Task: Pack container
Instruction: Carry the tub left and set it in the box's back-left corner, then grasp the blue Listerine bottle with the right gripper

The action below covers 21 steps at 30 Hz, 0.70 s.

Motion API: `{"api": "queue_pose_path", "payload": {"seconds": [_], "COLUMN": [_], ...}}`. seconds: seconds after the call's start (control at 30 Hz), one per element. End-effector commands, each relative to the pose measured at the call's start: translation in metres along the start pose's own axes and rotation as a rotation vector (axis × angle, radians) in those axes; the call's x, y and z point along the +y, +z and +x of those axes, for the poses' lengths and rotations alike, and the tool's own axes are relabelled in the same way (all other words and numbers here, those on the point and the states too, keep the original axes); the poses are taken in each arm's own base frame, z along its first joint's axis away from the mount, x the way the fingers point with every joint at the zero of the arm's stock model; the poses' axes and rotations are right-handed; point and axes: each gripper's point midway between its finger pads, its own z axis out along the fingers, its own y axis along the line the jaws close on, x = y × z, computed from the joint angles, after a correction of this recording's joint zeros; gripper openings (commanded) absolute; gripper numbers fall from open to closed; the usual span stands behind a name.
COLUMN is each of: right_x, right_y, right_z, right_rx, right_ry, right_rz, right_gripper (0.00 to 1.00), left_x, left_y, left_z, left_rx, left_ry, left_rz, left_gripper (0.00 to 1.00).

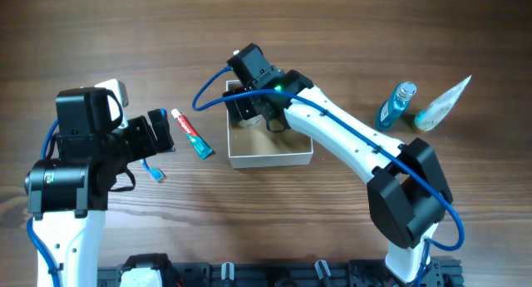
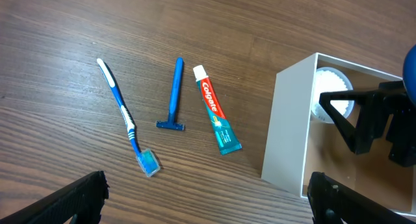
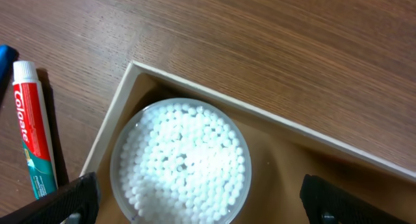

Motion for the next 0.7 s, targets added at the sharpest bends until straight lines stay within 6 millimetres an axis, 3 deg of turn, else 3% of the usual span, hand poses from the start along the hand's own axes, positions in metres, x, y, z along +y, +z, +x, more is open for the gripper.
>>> {"api": "queue_pose_path", "payload": {"seconds": [0.0,0.1,0.2,0.27,0.43,0.53,0.67], "right_x": [-0.019,-0.058,-0.099,-0.144,-0.218,-0.247,-0.268], "right_y": [-0.054,-0.128,-0.169,-0.187,-0.184,-0.174,-0.157], "right_z": [-0.028,-0.036,-0.026,-0.008,0.030,0.052,0.069], "right_rx": [-0.114,-0.207,-0.232,-0.207,-0.088,-0.022,0.058], "right_ry": [0.048,0.149,0.320,0.494,0.674,0.784,0.841], "right_rz": [0.079,0.170,0.212,0.273,0.399,0.447,0.459], "right_gripper": [1.00,1.00,1.00,1.00,1.00,1.00,1.00], "left_x": [-0.002,-0.002,-0.002,-0.002,-0.002,-0.002,-0.002], "left_y": [-0.005,-0.005,-0.005,-0.005,-0.005,-0.005,-0.005], "left_z": [-0.005,-0.005,-0.005,-0.005,-0.005,-0.005,-0.005], "left_rx": [-0.016,-0.016,-0.016,-0.017,-0.016,-0.016,-0.016], "left_ry": [-0.011,-0.011,-0.011,-0.011,-0.011,-0.011,-0.011], "left_rz": [0.001,0.001,0.001,0.001,0.001,0.001,0.001], "left_gripper": [1.00,1.00,1.00,1.00,1.00,1.00,1.00]}}
